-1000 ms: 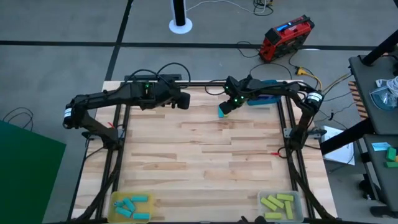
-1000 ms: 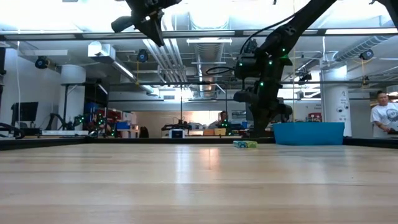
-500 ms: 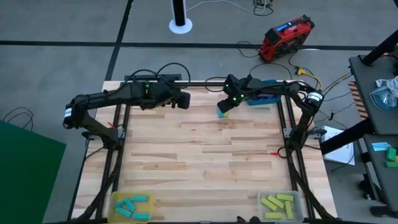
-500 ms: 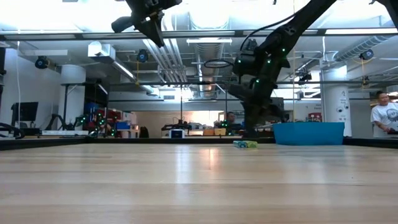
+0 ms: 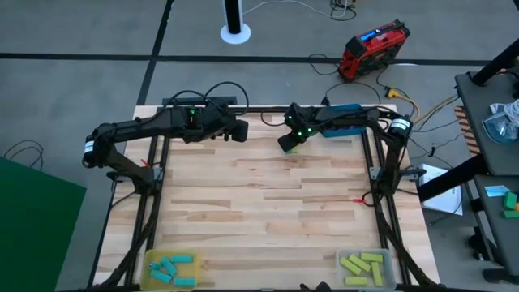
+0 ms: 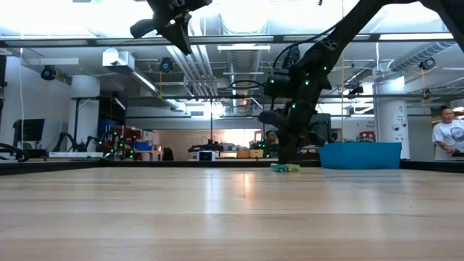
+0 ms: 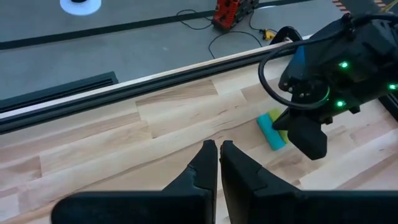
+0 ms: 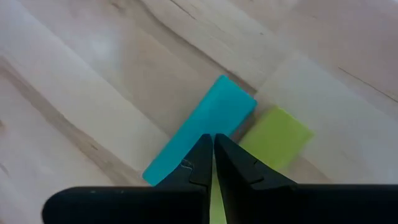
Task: Sort blocks
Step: Put the light blue block into the yellow bin
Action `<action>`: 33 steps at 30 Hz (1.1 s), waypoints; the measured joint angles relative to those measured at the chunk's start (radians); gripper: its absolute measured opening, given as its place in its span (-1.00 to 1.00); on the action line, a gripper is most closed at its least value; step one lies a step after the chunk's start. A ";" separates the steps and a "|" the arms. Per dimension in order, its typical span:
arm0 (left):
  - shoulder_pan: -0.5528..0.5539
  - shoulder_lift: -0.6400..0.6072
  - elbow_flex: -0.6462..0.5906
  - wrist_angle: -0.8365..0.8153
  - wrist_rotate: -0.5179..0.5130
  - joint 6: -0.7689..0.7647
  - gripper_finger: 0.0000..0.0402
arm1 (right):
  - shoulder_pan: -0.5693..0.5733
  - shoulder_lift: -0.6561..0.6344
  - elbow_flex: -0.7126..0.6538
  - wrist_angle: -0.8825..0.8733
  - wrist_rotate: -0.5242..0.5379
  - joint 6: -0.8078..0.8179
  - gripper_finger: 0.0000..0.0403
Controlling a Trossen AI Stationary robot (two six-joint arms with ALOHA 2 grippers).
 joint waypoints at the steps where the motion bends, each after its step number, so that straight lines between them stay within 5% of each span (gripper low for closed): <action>1: 0.000 0.000 0.000 0.000 0.000 0.000 -1.00 | 0.003 0.005 0.000 0.001 0.000 -0.001 -0.94; 14: 0.000 0.000 0.000 -0.003 -0.002 0.000 -1.00 | 0.079 -0.019 -0.002 0.040 -0.046 0.027 -0.94; 22: 0.000 0.000 0.000 -0.003 -0.002 0.000 -1.00 | 0.095 -0.016 -0.002 0.032 0.045 0.079 -0.94; 33: 0.000 0.000 0.000 0.001 -0.002 0.000 -1.00 | 0.131 0.030 -0.001 0.068 0.042 0.051 -0.94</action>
